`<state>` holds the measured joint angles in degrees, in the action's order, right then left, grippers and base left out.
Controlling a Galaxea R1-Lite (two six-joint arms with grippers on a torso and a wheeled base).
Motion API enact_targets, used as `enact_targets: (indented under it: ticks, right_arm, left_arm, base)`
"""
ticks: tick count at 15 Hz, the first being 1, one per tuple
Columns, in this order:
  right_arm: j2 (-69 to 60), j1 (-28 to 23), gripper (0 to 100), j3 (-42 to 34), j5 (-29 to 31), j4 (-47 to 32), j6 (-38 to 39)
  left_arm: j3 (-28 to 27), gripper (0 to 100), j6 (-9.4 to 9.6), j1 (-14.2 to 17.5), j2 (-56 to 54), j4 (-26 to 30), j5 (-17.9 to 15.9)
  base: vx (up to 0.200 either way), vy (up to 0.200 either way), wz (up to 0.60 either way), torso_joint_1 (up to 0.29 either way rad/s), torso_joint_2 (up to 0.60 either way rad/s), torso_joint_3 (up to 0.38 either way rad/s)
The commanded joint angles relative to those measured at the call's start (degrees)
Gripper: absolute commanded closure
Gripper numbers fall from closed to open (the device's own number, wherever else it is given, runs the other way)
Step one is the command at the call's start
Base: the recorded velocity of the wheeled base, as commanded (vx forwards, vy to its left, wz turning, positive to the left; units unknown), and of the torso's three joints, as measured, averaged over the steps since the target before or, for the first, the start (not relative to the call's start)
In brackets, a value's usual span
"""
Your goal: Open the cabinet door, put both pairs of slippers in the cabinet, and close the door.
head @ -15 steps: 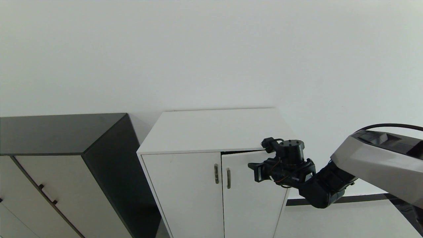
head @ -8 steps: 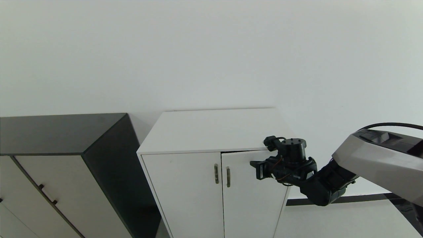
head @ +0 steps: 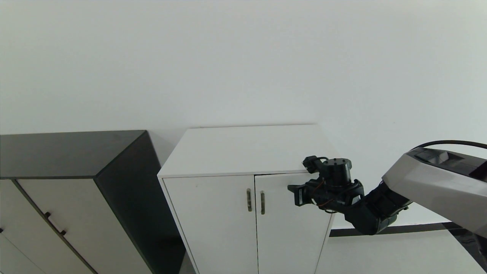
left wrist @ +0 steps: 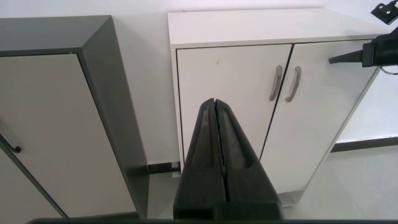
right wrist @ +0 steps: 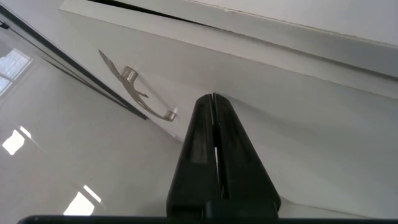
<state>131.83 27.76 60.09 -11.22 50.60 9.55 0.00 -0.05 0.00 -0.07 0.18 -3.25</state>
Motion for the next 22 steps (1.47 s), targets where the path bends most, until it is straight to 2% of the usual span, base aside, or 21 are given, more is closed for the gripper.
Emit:
enact_targets:
  ticks: [1,18,22]
  right_arm:
    - [-0.08,0.02,100,0.29,0.05,0.02,-0.05]
    - [2.64,0.1,100,4.25,0.32,-0.94,0.3]
    - [0.01,0.37,100,1.88,0.32,-0.68,0.3]
  left_arm:
    - [0.0,100,-0.04,0.0,0.07,-0.01,0.0]
    - [0.0,100,-0.04,0.0,0.07,-0.01,0.0]
    - [0.0,100,-0.04,0.0,0.07,-0.01,0.0]
  base:
    - [0.0,0.0,0.0,0.0,0.0,0.0]
    - [0.0,0.0,0.0,0.0,0.0,0.0]
    - [0.0,0.0,0.0,0.0,0.0,0.0]
